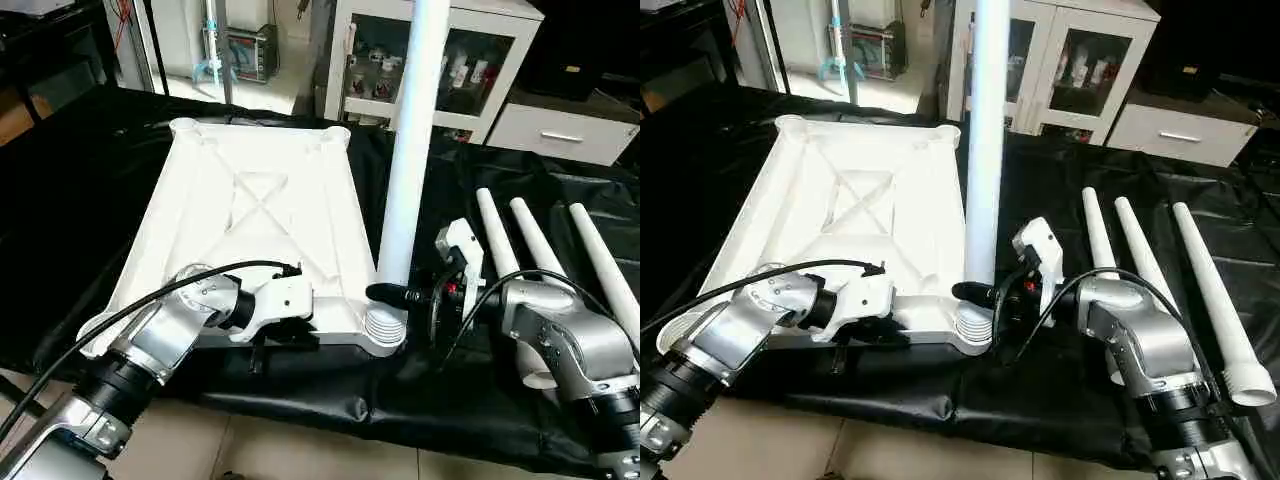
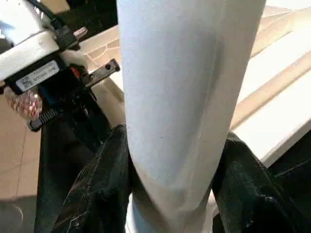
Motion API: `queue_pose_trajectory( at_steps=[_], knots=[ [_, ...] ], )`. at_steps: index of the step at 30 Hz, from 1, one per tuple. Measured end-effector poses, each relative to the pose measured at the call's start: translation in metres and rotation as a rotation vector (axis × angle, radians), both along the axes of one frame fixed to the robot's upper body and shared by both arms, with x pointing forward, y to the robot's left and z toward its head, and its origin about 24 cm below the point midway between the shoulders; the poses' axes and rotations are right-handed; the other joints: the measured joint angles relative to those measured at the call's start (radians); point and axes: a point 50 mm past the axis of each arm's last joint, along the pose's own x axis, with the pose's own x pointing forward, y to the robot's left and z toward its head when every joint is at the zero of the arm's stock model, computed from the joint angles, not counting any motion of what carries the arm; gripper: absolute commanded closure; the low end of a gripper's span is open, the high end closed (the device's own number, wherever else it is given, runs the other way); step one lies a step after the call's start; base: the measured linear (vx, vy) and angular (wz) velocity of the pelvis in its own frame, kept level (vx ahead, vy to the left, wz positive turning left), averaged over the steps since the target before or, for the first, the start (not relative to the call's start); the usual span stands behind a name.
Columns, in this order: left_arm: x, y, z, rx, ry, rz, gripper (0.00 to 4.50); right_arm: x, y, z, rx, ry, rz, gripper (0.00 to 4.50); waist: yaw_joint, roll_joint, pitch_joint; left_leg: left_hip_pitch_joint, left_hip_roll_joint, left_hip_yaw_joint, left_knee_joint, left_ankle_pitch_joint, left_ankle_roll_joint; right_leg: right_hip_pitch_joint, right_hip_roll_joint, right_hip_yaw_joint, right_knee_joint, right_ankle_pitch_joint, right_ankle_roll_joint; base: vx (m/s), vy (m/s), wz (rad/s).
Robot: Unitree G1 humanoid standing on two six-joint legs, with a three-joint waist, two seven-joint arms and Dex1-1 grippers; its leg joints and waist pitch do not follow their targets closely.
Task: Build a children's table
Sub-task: Insert table leg to table base
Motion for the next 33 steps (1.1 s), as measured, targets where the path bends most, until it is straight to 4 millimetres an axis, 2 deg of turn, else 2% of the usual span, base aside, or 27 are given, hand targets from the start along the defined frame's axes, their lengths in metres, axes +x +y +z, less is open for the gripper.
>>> queue_pose_trajectory(
  at_steps=[15,22,33],
  knots=[
    [0.0,-0.001,-0.001,0.005,-0.004,-0.001,4.5,-0.014,-0.008,-0.016,0.103,-0.018,-0.112,2.64,-0.002,-0.005,-0.005,0.0,0.0,0.0,-0.003,0.0,0.0,0.0,0.0,0.0,-0.005,-0.001,0.001,0.0,0.0,0.0],
    [-0.001,-0.003,-0.002,0.007,0.0,-0.011,4.5,-0.025,-0.009,-0.022,0.12,-0.053,-0.148,2.64,0.002,-0.008,-0.012,0.002,0.0,0.0,-0.017,0.001,-0.002,0.004,0.0,-0.004,-0.018,0.0,0.001,0.0,0.0,0.0],
    [-0.001,-0.003,-0.002,0.009,0.006,-0.011,4.5,-0.037,-0.01,-0.03,0.197,-0.037,-0.235,2.64,0.001,-0.008,-0.013,0.003,0.0,-0.001,-0.021,0.001,-0.003,0.01,0.0,-0.006,-0.02,-0.002,0.004,0.0,0.0,0.0]
  ],
)
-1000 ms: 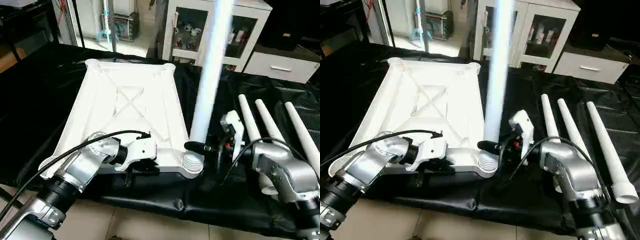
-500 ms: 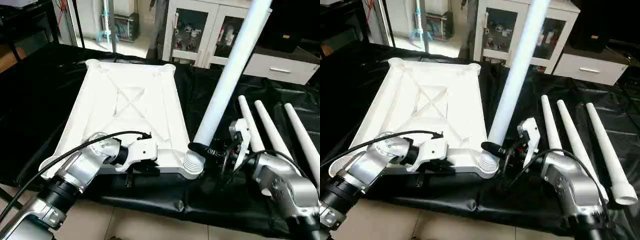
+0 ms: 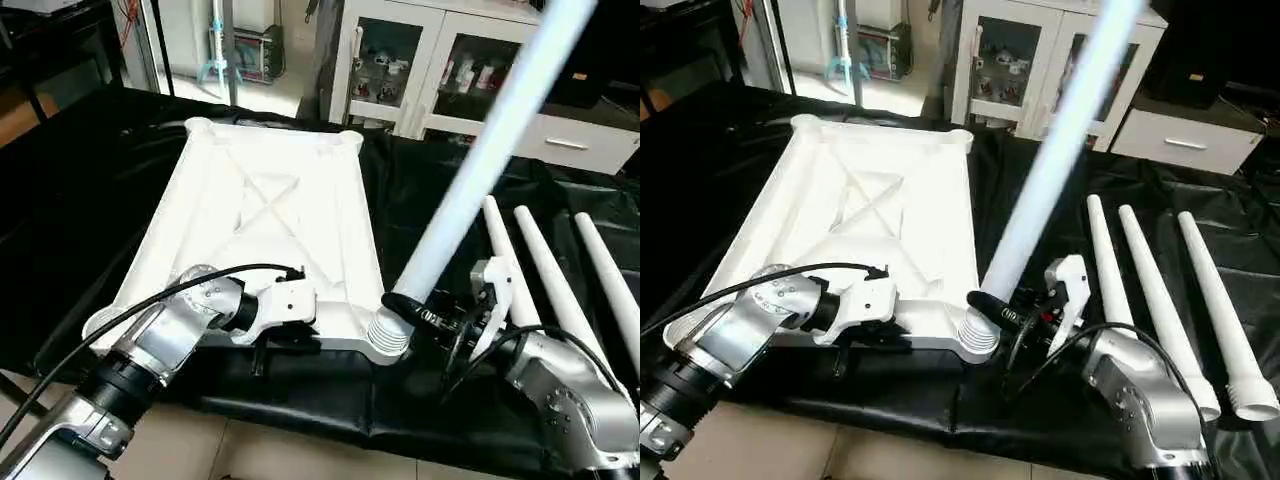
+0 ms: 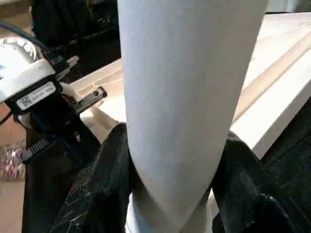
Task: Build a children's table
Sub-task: Insert table leg to table base
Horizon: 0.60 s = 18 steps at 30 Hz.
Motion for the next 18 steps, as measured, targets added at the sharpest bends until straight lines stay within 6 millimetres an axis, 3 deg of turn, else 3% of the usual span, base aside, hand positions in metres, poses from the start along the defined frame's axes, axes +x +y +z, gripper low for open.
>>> queue_pose_trajectory(
  at_steps=[8,18],
  knots=[
    [-0.0002,-0.0005,-0.0012,0.001,0.007,0.003,4.5,-0.0017,0.0006,-0.0019,-0.033,0.018,0.023,2.65,0.0,0.0,0.001,0.012,0.0,-0.001,-0.003,0.0,0.0,0.007,0.0,-0.001,-0.004,-0.001,0.002,0.0,0.0,0.0],
    [-0.0004,-0.0006,-0.0025,0.004,0.012,0.002,4.5,-0.0091,-0.001,0.0023,-0.16,-0.083,0.104,2.65,0.0,-0.001,-0.001,0.013,0.0,-0.001,-0.008,0.0,0.0,0.01,0.0,-0.002,-0.01,-0.001,0.002,0.0,0.0,0.0]
  ],
)
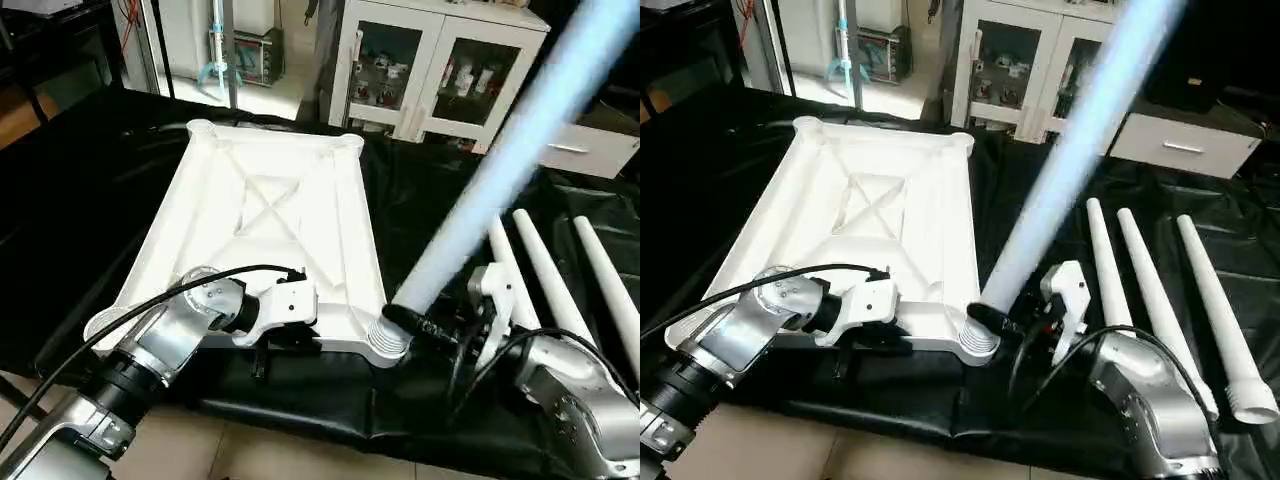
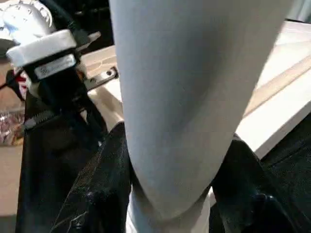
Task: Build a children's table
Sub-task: Insert table leg to table base
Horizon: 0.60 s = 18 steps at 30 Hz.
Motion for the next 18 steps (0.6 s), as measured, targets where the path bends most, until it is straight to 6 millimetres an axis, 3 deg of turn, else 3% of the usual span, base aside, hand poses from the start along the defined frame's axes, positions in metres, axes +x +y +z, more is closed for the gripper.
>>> queue_pose_trajectory(
  at_steps=[11,18],
  knots=[
    [0.0016,0.0016,-0.0016,0.006,0.009,0.011,4.5,-0.0016,0.0005,-0.0052,0.009,0.006,-0.026,2.65,-0.004,0.0,0.0,0.001,0.0,-0.001,-0.006,0.0,0.0,-0.001,0.0,-0.002,-0.006,0.0,0.0,0.0,0.0,0.0],
    [0.0026,0.0032,-0.0027,0.011,0.011,0.02,4.5,0.0032,0.0013,-0.0034,-0.036,0.002,0.014,2.65,-0.021,0.0,-0.001,0.001,0.0,-0.003,-0.007,0.0,0.0,0.001,0.0,-0.005,-0.015,0.0,0.0,0.0,0.0,0.0]
  ],
)
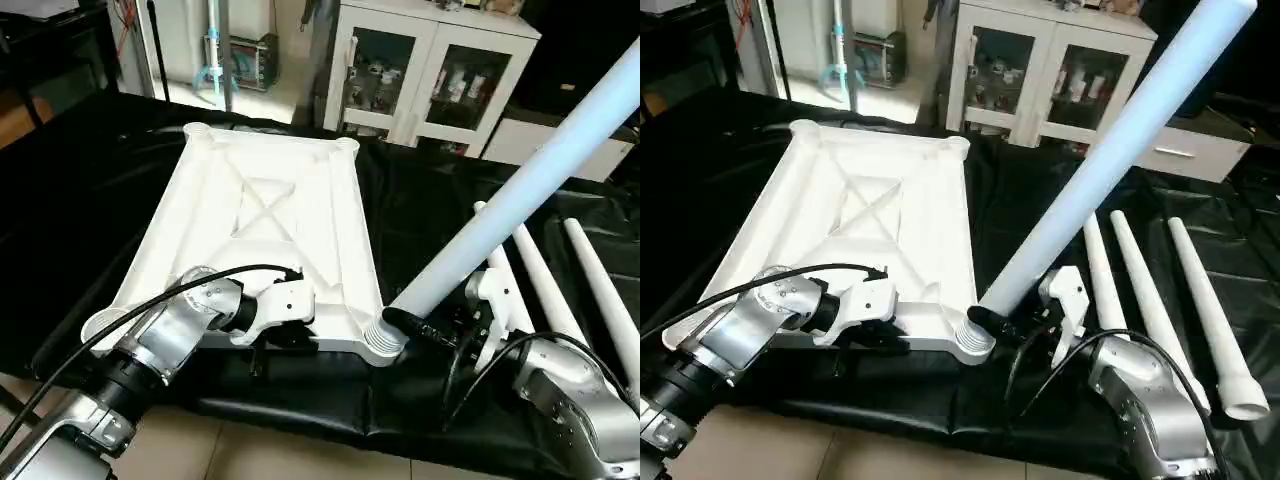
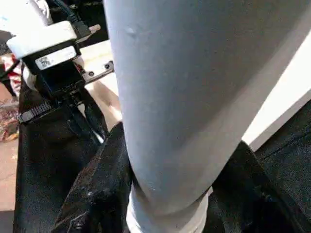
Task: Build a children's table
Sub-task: Insert table leg to table base
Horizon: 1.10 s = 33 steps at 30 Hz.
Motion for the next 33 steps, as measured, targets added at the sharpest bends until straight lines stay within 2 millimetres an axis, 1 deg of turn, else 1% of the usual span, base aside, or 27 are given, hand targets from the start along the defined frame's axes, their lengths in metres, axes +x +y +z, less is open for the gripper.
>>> queue_pose_trajectory(
  at_steps=[2,8,16,19,27,33],
  knots=[
    [0.0,0.0,0.0,0.001,-0.001,0.001,4.5,0.003,0.001,0.003,-0.037,-0.009,0.033,2.65,-0.006,-0.001,-0.001,-0.001,0.0,0.0,0.0,0.0,0.0,0.001,0.0,0.0,-0.003,0.0,0.0,0.0,0.0,0.0],
    [0.0,0.001,0.0,0.007,0.003,0.01,4.5,0.012,0.003,0.005,-0.075,0.001,0.089,2.65,-0.012,-0.004,-0.002,-0.001,0.0,0.0,0.0,0.0,0.0,0.004,0.0,0.0,-0.006,0.0,0.0,0.0,0.0,0.0],
    [0.002,0.005,0.0,0.015,-0.004,0.031,4.5,0.026,0.007,0.009,-0.09,0.047,0.127,2.65,-0.027,-0.005,-0.001,-0.001,-0.001,-0.001,0.001,0.0,0.0,0.002,0.0,-0.001,-0.008,0.0,0.0,0.0,0.0,0.0],
    [0.002,0.005,0.0,0.014,-0.003,0.03,4.5,0.031,0.008,0.011,-0.099,0.064,0.152,2.65,-0.027,-0.006,-0.001,-0.001,-0.001,-0.001,0.001,0.0,0.0,0.002,0.0,-0.001,-0.009,0.0,0.0,0.0,0.0,0.0],
    [0.002,0.004,0.0,0.014,-0.004,0.031,4.5,0.036,0.008,0.014,-0.117,0.083,0.177,2.65,-0.029,-0.007,-0.001,-0.001,-0.001,-0.001,0.001,0.0,0.0,0.002,0.0,-0.001,-0.009,0.0,0.0,0.0,0.0,0.0],
    [0.002,0.004,0.0,0.014,-0.004,0.031,4.5,0.036,0.008,0.013,-0.115,0.085,0.175,2.65,-0.028,-0.008,-0.002,-0.001,-0.001,-0.001,0.001,0.0,0.0,0.002,0.0,-0.001,-0.009,0.0,0.0,0.0,0.0,0.0]
  ],
)
